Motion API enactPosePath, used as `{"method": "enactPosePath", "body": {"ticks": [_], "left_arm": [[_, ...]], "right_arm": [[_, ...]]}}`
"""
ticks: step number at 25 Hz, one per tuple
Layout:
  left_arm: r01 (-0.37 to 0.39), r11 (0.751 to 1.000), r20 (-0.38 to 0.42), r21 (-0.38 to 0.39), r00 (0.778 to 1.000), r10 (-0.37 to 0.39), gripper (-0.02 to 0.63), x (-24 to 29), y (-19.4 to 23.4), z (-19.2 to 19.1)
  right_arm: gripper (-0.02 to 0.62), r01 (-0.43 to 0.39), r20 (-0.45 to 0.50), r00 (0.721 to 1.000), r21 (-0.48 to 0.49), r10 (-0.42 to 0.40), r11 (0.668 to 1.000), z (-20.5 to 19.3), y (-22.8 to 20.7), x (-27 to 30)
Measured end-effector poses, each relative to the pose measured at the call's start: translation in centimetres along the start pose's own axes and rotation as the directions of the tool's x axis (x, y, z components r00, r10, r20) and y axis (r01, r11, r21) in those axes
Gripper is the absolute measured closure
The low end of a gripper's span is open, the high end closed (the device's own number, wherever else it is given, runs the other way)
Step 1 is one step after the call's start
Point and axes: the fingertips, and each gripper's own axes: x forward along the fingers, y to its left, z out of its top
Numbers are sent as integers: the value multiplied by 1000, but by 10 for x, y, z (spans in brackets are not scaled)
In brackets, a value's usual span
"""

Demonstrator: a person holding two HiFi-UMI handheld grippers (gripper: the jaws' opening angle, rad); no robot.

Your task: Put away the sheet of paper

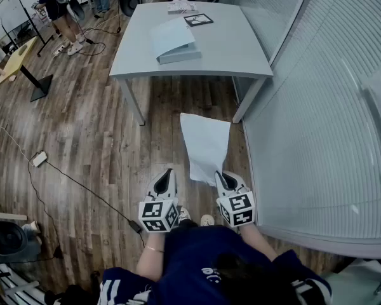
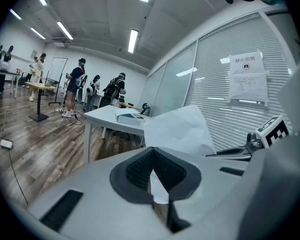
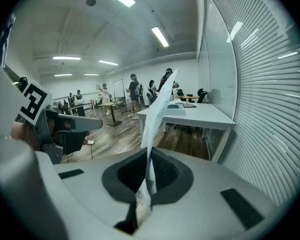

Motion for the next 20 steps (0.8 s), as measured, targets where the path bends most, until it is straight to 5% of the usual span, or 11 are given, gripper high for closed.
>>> {"method": "enactPosePath", "body": {"ticks": [20], "left_arm": [[-20,999,-32,42,999,22,603,9,30,-11]], "right_arm": [[588,24,2,1000,78,-24,997,2,-7,29]]}}
